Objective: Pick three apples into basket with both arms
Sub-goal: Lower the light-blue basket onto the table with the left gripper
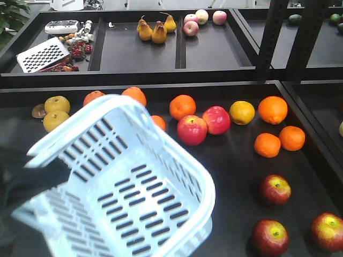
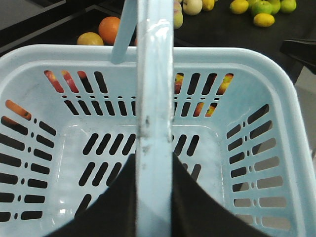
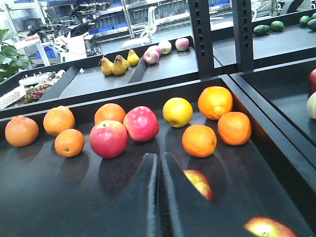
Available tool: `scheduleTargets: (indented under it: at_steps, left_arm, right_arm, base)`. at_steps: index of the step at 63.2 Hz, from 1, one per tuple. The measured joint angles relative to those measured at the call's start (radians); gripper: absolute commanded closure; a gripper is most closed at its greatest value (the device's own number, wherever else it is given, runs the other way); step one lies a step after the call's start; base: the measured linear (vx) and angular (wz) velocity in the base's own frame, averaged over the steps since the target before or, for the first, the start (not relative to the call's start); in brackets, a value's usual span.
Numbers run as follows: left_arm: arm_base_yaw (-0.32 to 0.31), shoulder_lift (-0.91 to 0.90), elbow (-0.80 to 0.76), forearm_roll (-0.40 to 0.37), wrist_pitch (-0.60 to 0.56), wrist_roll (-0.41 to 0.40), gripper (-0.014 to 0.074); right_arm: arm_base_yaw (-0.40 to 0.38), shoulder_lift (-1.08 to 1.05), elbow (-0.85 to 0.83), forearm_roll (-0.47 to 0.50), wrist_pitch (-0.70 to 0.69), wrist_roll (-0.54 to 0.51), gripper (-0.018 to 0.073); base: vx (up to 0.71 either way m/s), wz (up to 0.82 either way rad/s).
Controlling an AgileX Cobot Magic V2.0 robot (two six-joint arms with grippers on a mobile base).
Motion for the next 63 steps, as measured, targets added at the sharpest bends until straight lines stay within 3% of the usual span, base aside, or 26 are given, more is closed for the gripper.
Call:
scheduleTargets:
  at_steps: [17, 32, 46, 63]
  left_arm:
    - [0.0, 0.404, -0.275, -0.046, 0.103, 0.188, 0.0603]
    - [-0.017, 0.736, -0.506, -0.092, 0.22, 0.297, 0.0603]
    - [-0.074, 0.96, -0.666, -0.02, 0.241, 0.325, 0.0603]
    - [-0.094, 1.059, -0.736, 0.03, 0.239, 0.327, 0.0601]
  right_arm:
    - [0.0, 0.0, 0.0, 0.0, 0.0, 0.0, 0.0564]
    - [0.0, 0.0, 0.0, 0.0, 0.0, 0.0, 0.0564]
    - [0.0, 0.0, 0.0, 0.0, 0.0, 0.0, 0.0564]
    - [0.0, 0.0, 0.0, 0.0, 0.0, 0.0, 0.0564]
  base:
    - [0.0, 0.0]
    - [0.0, 0.0]
    - [0.0, 0.0]
    - [0.0, 0.0]
